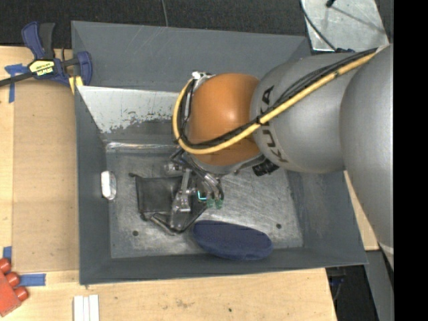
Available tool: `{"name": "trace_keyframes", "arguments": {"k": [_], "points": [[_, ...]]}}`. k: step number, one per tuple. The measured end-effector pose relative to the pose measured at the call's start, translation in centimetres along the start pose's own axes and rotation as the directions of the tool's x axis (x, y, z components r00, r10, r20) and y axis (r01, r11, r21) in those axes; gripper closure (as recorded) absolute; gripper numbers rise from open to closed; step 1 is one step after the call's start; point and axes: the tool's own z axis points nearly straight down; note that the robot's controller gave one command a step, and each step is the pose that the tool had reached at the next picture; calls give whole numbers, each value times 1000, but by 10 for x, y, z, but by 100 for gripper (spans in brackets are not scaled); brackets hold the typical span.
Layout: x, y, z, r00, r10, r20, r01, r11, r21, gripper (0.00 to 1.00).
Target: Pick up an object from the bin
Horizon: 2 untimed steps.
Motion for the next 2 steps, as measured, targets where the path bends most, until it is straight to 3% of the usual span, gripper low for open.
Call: {"name": "trace_keyframes", "arguments": {"k": [1,2], "points": [[-8,-44,40,1000,14,12,-14,1000,-2,0],[-31,-60,70,936,352,-10,-352,936,-3,0]]}}
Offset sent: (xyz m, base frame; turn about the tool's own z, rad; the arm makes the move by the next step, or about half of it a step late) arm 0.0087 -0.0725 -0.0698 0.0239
